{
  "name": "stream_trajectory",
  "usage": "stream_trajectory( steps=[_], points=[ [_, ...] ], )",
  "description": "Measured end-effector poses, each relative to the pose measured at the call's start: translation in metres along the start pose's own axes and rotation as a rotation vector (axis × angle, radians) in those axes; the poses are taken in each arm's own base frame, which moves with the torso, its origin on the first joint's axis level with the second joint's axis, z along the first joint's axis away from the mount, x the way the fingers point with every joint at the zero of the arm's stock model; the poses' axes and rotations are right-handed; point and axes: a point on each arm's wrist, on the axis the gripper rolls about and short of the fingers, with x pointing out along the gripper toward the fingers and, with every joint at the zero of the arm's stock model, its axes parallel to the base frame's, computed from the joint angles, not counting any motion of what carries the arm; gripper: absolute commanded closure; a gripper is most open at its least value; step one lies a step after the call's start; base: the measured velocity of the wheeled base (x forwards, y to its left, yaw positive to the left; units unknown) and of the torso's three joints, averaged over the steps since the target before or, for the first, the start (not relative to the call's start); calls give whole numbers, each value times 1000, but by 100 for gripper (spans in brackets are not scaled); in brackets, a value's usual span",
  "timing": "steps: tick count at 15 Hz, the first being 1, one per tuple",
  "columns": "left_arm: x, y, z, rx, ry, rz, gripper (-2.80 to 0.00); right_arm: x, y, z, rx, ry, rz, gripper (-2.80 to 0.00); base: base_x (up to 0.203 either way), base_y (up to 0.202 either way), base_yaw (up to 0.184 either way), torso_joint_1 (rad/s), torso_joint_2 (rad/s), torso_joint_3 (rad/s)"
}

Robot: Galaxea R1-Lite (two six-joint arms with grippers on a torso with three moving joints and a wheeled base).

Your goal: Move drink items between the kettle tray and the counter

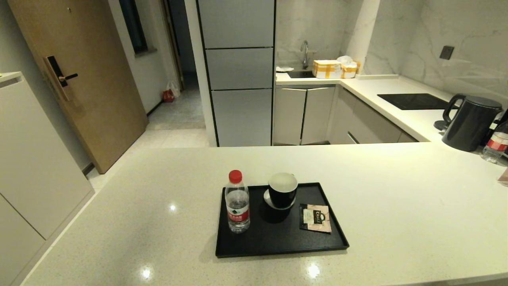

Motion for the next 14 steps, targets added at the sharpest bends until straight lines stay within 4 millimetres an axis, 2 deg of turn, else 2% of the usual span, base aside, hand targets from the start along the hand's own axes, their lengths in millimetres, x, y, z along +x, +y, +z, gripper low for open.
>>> stream_trajectory(
  steps=[14],
  points=[
    [0,0,0,0,0,0,0,0,0,0,1,0,0,0,0,0,0,0,0,0]
  ],
)
